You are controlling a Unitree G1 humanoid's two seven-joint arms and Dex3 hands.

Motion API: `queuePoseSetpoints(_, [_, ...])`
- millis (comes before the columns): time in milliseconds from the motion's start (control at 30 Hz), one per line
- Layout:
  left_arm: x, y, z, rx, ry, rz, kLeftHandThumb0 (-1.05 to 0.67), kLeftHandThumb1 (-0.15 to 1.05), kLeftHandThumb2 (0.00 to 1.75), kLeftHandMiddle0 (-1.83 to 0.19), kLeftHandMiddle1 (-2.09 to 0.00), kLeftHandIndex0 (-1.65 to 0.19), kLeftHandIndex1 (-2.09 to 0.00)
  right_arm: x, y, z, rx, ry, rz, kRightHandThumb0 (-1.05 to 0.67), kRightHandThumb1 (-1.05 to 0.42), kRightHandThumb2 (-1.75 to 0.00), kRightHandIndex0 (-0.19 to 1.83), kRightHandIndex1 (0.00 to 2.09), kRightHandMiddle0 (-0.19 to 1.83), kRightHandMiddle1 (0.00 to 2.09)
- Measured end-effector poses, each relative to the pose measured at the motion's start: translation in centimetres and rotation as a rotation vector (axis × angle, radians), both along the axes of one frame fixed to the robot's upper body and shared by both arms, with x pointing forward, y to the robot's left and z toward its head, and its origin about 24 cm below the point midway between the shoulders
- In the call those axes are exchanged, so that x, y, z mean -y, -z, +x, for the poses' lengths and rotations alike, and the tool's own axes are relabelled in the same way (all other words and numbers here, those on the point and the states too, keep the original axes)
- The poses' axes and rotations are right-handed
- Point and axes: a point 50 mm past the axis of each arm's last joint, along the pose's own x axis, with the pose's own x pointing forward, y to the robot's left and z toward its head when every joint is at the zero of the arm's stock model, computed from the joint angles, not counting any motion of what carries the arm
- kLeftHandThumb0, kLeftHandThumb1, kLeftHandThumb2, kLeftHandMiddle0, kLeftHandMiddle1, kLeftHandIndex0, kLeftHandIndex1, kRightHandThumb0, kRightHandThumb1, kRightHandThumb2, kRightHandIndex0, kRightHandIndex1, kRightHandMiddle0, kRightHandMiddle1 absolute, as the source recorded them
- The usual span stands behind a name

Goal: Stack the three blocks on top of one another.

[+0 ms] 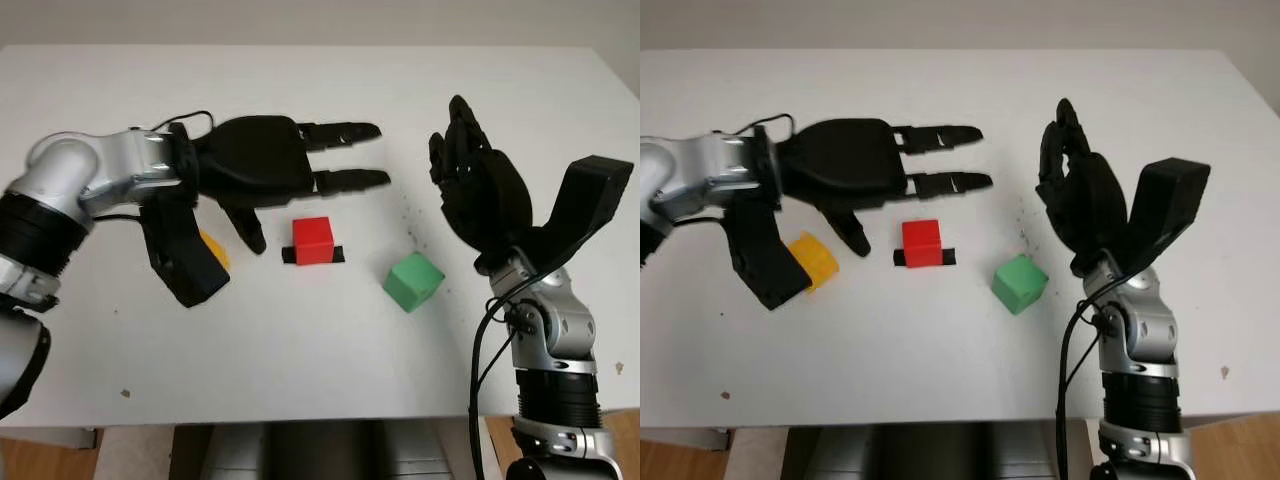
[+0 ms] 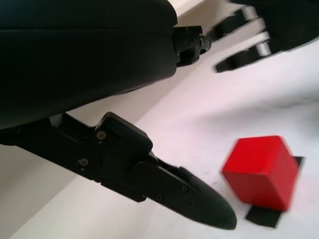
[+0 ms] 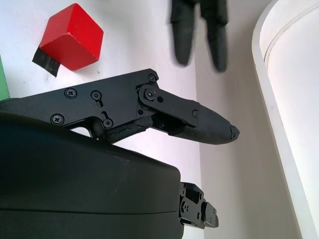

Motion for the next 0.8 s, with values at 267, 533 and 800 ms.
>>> queuePoseSetpoints(267, [-5.8, -1.4, -1.2, -0.103, -0.178, -0.399, -0.67, 1.0, 0.08, 0.17, -0.03, -0.13, -0.16, -0.1, -0.1, 0.1, -0.002, -0.016, -0.002, -0.63, -1.05, -0.76, -0.19, 0.0, -0.19, 0.0])
queuePoseSetpoints(533, [-8.4, -2.3, -2.8, -0.115, -0.325, -0.346, -0.61, 0.97, 0.04, 0.14, -0.05, -0.25, -0.14, -0.3, -0.3, 0.7, -0.012, -0.029, 0.0, -0.63, -1.05, -0.77, -0.19, 0.0, -0.19, 0.0])
queuePoseSetpoints(800, [-9.4, -2.8, -3.9, -0.093, -0.43, -0.118, -0.63, 0.88, 0.03, 0.15, -0.05, -0.25, -0.1, -0.5, -0.6, 0.9, -0.01, -0.037, -0.002, -0.64, -1.05, -0.78, -0.19, 0.0, -0.19, 0.0])
